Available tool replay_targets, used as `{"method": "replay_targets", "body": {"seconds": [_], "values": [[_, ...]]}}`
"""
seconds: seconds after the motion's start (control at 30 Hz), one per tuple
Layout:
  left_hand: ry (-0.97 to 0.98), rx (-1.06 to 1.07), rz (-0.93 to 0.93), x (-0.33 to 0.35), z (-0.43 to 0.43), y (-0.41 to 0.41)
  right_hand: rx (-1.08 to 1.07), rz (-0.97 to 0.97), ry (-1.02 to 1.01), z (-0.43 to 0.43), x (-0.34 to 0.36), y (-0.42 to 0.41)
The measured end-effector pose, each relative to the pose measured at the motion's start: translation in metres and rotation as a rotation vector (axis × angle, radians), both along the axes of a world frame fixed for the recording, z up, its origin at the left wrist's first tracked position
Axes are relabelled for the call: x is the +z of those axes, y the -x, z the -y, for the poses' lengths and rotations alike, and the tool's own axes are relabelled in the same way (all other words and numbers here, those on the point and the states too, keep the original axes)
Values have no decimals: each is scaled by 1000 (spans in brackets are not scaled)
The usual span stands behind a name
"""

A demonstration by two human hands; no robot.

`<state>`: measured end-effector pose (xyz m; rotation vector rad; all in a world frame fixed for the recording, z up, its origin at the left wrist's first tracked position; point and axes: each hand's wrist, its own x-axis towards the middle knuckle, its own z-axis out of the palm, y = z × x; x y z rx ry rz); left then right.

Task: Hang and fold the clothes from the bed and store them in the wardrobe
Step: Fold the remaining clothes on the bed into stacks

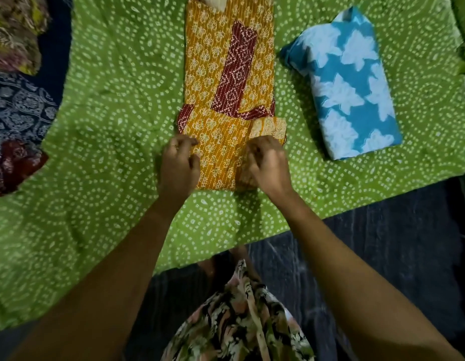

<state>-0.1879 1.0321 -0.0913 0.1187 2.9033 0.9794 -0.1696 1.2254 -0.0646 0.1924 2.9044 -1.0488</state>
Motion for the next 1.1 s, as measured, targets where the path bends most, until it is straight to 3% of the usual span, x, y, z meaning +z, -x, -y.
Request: {"method": "replay_targets", "body": {"seconds": [0.1, 0.2, 0.3, 0.43, 0.5, 0.57, 0.63, 0.77, 0.9, 1.0, 1.1], "values": [[162, -282, 111, -13, 0, -13, 365, 163, -236, 4, -26, -7], [209, -277, 236, -22, 4, -17, 465, 263, -282, -7, -38, -10], [91, -99, 197, -16, -1, -14, 110, 136, -120, -11, -31, -18], [-210, 357, 292, -7, -9, -4, -618, 282, 354, -12, -22, -26], [-356, 440, 327, -4, -11, 3, -783, 349, 615, -16, -19, -21], [-382, 439, 313, 1, -11, 10, -844, 373, 954, -19, -11, -13], [-403, 431, 304, 5, -11, 15, -786, 364, 1045, -22, -6, -7], [-355, 381, 294, 2, -9, 17, -650, 324, 977, -23, -2, -4], [-503, 338, 356, 13, -5, -3, -563, 240, 953, -28, 9, -19], [-753, 348, 416, 32, 0, -29, -421, 262, 942, -37, 19, -43], [-713, 275, 452, 45, 3, -61, -294, 365, 868, -39, 23, -73]]}}
